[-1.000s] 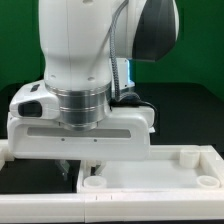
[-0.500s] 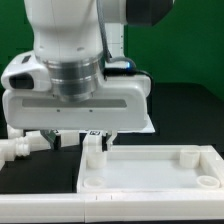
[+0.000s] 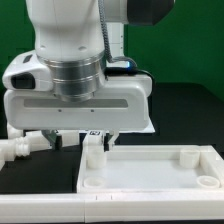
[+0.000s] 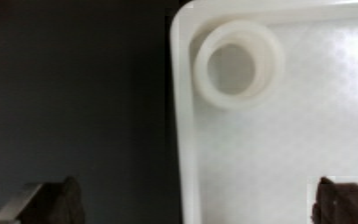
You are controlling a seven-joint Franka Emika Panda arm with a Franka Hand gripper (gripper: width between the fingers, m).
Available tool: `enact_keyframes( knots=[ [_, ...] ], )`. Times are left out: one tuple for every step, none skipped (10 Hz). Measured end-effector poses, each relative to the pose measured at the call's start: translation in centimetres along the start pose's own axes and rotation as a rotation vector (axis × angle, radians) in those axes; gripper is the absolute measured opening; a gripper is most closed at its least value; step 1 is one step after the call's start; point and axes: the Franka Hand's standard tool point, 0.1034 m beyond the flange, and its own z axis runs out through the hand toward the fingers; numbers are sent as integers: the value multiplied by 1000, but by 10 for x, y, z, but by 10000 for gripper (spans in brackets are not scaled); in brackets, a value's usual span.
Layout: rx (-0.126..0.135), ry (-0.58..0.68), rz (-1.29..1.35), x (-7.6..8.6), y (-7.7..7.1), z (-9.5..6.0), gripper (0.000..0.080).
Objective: Assemble desk
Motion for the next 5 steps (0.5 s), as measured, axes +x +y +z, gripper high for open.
enact_keyframes(
  knots=[
    [-5,2,-20,-18,-8,6,649],
    [-3,10,-32,-26,-11,4,649],
    [-3,8,-29,-23,-9,5,649],
    [-3,-6,-29,-23,-9,6,649],
    [2,-28,-24,-25,-9,8,649]
  ],
)
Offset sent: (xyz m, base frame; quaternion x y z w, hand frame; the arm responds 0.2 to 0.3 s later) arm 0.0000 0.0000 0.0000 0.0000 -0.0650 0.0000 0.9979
